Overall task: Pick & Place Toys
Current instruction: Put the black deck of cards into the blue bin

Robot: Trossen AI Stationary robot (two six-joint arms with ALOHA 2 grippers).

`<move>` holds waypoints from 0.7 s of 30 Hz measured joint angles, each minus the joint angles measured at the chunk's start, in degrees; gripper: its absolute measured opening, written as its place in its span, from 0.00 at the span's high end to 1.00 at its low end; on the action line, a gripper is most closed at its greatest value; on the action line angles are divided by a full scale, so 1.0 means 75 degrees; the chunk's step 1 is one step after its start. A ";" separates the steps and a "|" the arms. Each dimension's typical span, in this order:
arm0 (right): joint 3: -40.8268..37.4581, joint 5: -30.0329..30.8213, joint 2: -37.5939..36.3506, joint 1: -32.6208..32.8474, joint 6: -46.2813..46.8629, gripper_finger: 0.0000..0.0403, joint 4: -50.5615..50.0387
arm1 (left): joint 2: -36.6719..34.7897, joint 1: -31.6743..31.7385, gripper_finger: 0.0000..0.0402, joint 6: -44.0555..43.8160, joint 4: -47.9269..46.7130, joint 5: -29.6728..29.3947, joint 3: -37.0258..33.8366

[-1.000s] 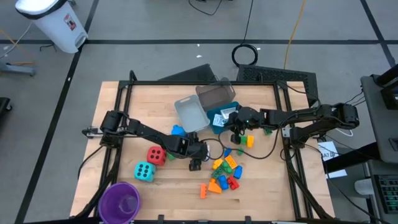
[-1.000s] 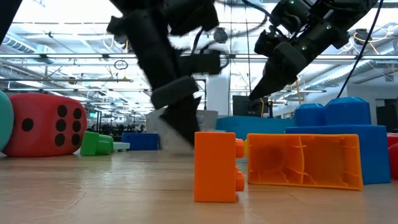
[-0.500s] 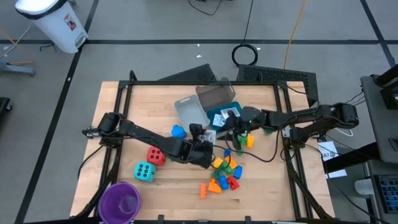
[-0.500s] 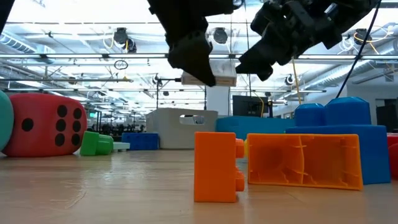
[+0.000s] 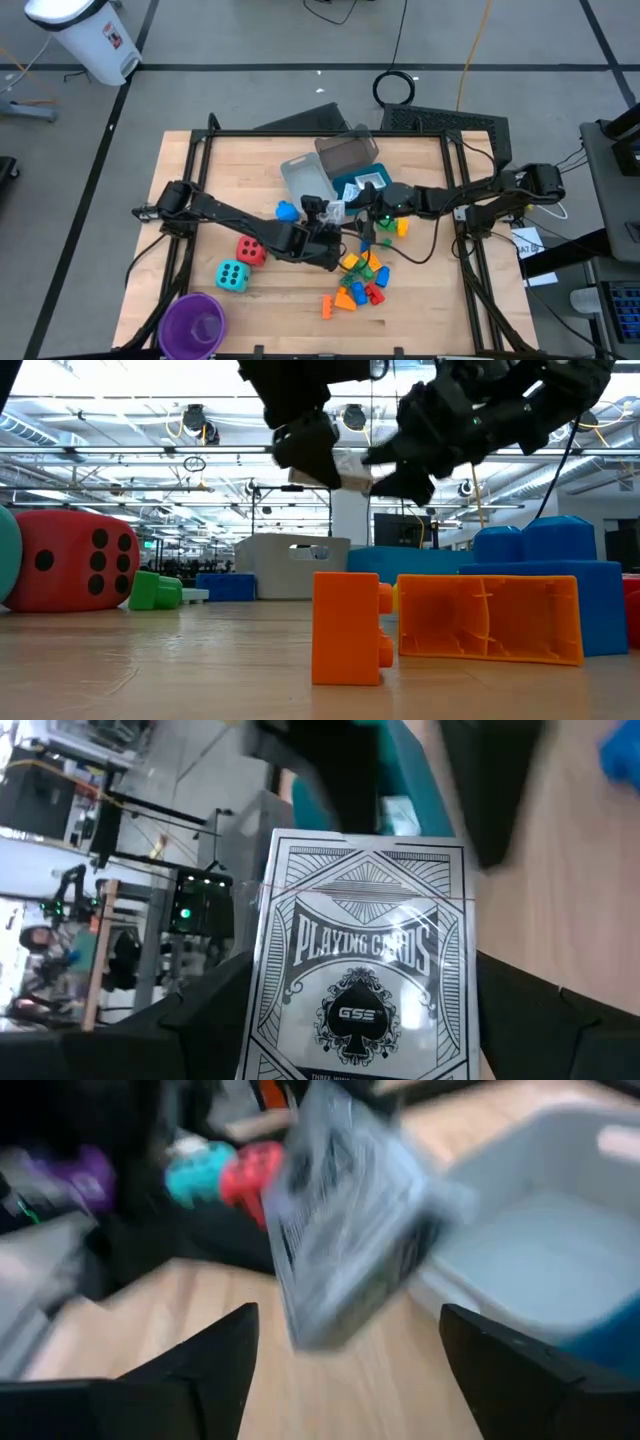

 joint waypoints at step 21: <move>-0.0029 0.0044 -0.0010 0.0259 -0.0080 0.70 0.0805 | 0.0003 -0.0064 0.19 0.0462 0.1067 0.0110 0.0059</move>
